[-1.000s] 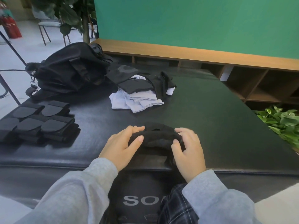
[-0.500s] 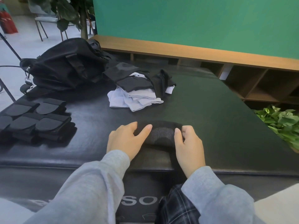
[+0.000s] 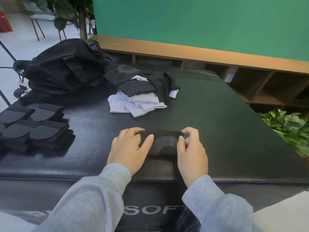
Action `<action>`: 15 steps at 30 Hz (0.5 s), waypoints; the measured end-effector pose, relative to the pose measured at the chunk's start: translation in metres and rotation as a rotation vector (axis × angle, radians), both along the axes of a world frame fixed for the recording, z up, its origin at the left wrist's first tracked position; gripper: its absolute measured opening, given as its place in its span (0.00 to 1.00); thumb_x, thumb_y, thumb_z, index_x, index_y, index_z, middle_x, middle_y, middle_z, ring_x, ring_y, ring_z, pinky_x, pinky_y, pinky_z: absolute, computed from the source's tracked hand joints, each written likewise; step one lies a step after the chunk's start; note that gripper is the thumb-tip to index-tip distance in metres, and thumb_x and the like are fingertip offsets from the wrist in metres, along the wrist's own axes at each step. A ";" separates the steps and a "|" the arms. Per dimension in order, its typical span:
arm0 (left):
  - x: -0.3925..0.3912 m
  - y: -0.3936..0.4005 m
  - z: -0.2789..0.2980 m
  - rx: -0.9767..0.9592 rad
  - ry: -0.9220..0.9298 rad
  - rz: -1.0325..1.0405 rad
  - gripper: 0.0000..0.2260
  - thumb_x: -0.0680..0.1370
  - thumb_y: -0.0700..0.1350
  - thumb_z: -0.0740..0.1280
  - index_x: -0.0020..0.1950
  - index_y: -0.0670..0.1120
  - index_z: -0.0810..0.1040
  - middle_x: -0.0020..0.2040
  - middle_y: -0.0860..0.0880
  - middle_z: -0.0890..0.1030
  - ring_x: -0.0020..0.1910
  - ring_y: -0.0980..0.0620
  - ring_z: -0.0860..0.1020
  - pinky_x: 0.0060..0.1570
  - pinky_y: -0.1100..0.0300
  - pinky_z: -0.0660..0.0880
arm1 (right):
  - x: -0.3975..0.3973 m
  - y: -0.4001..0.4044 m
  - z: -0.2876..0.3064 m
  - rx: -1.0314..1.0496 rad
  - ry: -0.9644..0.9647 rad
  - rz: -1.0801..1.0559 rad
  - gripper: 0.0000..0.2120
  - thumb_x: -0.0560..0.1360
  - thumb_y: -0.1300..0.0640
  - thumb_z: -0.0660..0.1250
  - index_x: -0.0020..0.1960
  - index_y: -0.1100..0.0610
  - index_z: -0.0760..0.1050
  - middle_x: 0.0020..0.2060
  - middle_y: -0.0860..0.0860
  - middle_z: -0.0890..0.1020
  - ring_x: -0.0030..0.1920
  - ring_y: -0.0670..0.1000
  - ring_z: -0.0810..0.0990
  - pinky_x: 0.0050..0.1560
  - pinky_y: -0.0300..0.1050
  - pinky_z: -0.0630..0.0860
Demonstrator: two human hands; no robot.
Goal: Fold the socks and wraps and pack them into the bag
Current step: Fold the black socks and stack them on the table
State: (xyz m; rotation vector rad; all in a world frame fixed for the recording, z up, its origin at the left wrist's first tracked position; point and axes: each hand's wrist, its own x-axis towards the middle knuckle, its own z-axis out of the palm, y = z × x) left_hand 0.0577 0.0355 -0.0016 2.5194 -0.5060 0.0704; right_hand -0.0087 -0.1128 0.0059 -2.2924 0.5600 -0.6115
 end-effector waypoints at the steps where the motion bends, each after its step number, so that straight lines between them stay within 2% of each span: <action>1: 0.000 0.000 0.000 0.016 0.000 0.029 0.26 0.76 0.63 0.49 0.42 0.46 0.78 0.64 0.62 0.71 0.63 0.59 0.62 0.63 0.58 0.60 | 0.000 0.000 0.000 -0.010 0.009 -0.005 0.04 0.80 0.54 0.55 0.54 0.47 0.64 0.35 0.48 0.73 0.41 0.50 0.72 0.40 0.46 0.69; 3: -0.002 -0.001 0.002 0.057 -0.008 0.071 0.22 0.77 0.61 0.51 0.44 0.47 0.76 0.64 0.60 0.71 0.64 0.57 0.64 0.63 0.57 0.61 | 0.000 0.000 0.001 -0.034 0.035 -0.009 0.05 0.80 0.54 0.53 0.53 0.49 0.67 0.35 0.47 0.73 0.44 0.50 0.71 0.40 0.46 0.66; 5: -0.002 -0.001 0.003 0.059 -0.013 0.118 0.18 0.78 0.61 0.54 0.49 0.49 0.74 0.63 0.57 0.72 0.64 0.55 0.65 0.63 0.57 0.61 | 0.001 0.001 0.001 -0.028 0.055 -0.018 0.08 0.81 0.53 0.52 0.54 0.49 0.69 0.37 0.45 0.73 0.46 0.48 0.68 0.41 0.44 0.64; 8: -0.004 -0.002 0.004 -0.034 -0.026 0.201 0.14 0.77 0.60 0.59 0.54 0.52 0.71 0.57 0.56 0.74 0.60 0.53 0.67 0.59 0.57 0.62 | 0.002 -0.001 -0.001 0.009 0.071 -0.020 0.12 0.82 0.54 0.50 0.57 0.51 0.71 0.42 0.46 0.73 0.48 0.46 0.66 0.44 0.41 0.61; 10: -0.004 -0.002 0.005 -0.069 -0.028 0.224 0.13 0.77 0.58 0.60 0.56 0.53 0.70 0.56 0.56 0.74 0.60 0.53 0.67 0.59 0.57 0.62 | 0.004 -0.004 -0.007 -0.049 0.057 -0.016 0.13 0.82 0.57 0.51 0.58 0.53 0.73 0.46 0.46 0.74 0.49 0.46 0.65 0.46 0.37 0.60; 12: -0.004 -0.002 0.004 -0.068 -0.048 0.214 0.09 0.77 0.57 0.60 0.54 0.55 0.71 0.56 0.57 0.74 0.60 0.53 0.67 0.58 0.57 0.61 | 0.004 -0.001 -0.010 -0.138 -0.075 -0.016 0.11 0.80 0.62 0.55 0.55 0.55 0.75 0.52 0.50 0.74 0.51 0.47 0.64 0.50 0.36 0.61; 15: -0.005 0.000 0.003 -0.071 -0.080 0.191 0.06 0.77 0.56 0.61 0.49 0.57 0.73 0.53 0.58 0.75 0.57 0.53 0.67 0.55 0.58 0.60 | -0.001 0.008 -0.013 -0.416 -0.304 0.120 0.11 0.74 0.61 0.60 0.52 0.55 0.77 0.55 0.52 0.76 0.55 0.53 0.69 0.56 0.46 0.66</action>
